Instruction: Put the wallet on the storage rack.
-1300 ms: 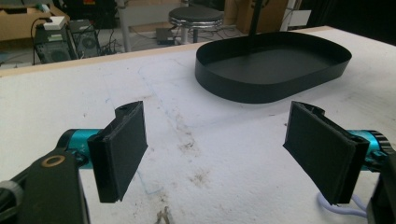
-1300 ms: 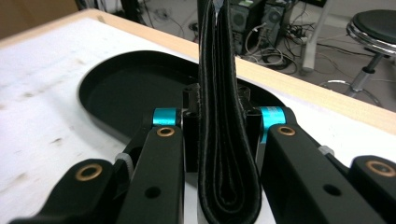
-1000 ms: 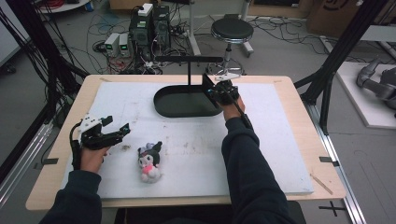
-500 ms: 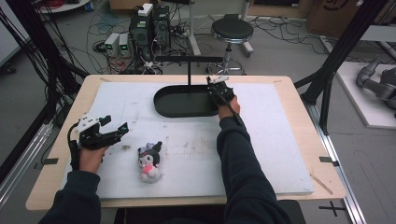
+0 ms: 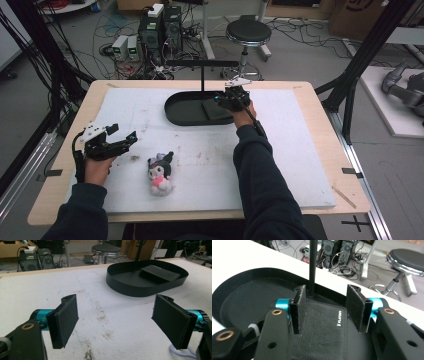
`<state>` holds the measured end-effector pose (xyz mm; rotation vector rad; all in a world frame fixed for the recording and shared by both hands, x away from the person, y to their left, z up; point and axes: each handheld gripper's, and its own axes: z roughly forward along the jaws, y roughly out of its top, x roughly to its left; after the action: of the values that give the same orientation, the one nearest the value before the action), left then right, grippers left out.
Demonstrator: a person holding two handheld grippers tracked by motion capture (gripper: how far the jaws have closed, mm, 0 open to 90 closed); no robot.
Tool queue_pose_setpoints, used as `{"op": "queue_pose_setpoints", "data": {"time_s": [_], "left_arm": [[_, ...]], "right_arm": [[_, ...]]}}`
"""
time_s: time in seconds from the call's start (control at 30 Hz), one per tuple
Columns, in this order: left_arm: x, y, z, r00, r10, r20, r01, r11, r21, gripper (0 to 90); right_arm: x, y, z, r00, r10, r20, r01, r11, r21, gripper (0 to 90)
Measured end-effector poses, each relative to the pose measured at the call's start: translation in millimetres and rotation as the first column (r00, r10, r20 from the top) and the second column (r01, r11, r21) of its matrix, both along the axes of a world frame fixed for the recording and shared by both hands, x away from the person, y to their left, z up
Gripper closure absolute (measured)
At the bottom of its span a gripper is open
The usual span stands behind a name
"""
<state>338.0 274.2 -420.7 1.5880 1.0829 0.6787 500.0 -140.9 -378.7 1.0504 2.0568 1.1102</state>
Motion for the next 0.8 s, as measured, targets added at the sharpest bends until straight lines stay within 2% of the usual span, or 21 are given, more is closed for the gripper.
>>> {"op": "queue_pose_setpoints", "data": {"time_s": [0.07,0.13,0.17,0.2,0.3,0.37,0.43,0.47,0.5,0.53,0.6,0.7,0.8], "left_arm": [[0.0,-0.2,0.0,1.0,-0.002,0.0,0.002,1.0,0.0,20.5],[-0.1,-0.4,0.2,1.0,-0.005,0.0,0.005,1.0,-0.002,20.5],[0.0,-0.4,0.0,1.0,-0.006,-0.002,0.006,1.0,-0.007,20.5],[0.1,-0.4,-0.1,1.0,-0.007,-0.005,0.007,0.9999,-0.011,20.4],[1.3,-0.6,-0.9,0.9999,-0.008,-0.01,0.008,0.9996,-0.027,20.5],[2.5,-0.5,-1.6,0.9999,-0.007,-0.009,0.007,0.9996,-0.028,20.5],[3.5,0.1,-2.0,1.0,-0.004,-0.009,0.004,0.9994,-0.033,20.5],[3.6,0.3,-2.1,1.0,-0.001,-0.007,0.001,0.9993,-0.037,20.4],[3.9,0.4,-1.9,1.0,0.002,-0.008,-0.002,0.9992,-0.039,20.4],[4.0,0.8,-1.8,1.0,0.003,-0.004,-0.003,0.9992,-0.041,20.5],[4.1,0.7,-1.7,1.0,0.004,-0.004,-0.004,0.9986,-0.052,20.5],[4.2,0.5,-1.8,0.9999,0.013,-0.005,-0.014,0.9987,-0.049,19.1],[3.0,0.9,-0.5,0.9998,0.02,0.008,-0.019,0.9985,-0.051,18.8]], "right_arm": [[-3.9,-8.2,4.0,0.9999,0.007,0.014,-0.007,1.0,-0.01,51.2],[-7.8,-19.5,6.7,1.0,0.009,-0.003,-0.01,1.0,-0.009,47.5],[-9.6,-25.6,8.0,0.9997,0.017,-0.019,-0.017,1.0,0.003,45.2],[-12.3,-32.7,10.0,0.9982,0.026,-0.055,-0.026,1.0,0.003,42.3],[-21.9,-46.3,14.0,0.9918,0.061,-0.112,-0.063,0.998,-0.012,38.2],[-35.9,-56.6,13.1,0.9929,0.085,-0.083,-0.088,0.996,-0.024,36.1],[-46.8,-65.4,11.0,0.9906,0.067,-0.119,-0.073,0.996,-0.053,28.6],[-54.1,-71.2,8.3,0.9915,0.074,-0.107,-0.08,0.996,-0.049,28.5],[-60.9,-77.2,6.5,0.9896,0.086,-0.115,-0.093,0.994,-0.054,26.7],[-67.7,-82.3,4.7,0.9901,0.075,-0.119,-0.083,0.994,-0.071,25.2],[-83.8,-96.1,-0.1,0.9914,0.092,-0.093,-0.098,0.993,-0.06,24.6],[-102.8,-116.5,-9.1,0.9952,0.064,-0.073,-0.069,0.996,-0.06,21.4],[-113.8,-134.5,-19.5,0.9978,0.022,-0.063,-0.026,0.998,-0.054,21.4]]}}
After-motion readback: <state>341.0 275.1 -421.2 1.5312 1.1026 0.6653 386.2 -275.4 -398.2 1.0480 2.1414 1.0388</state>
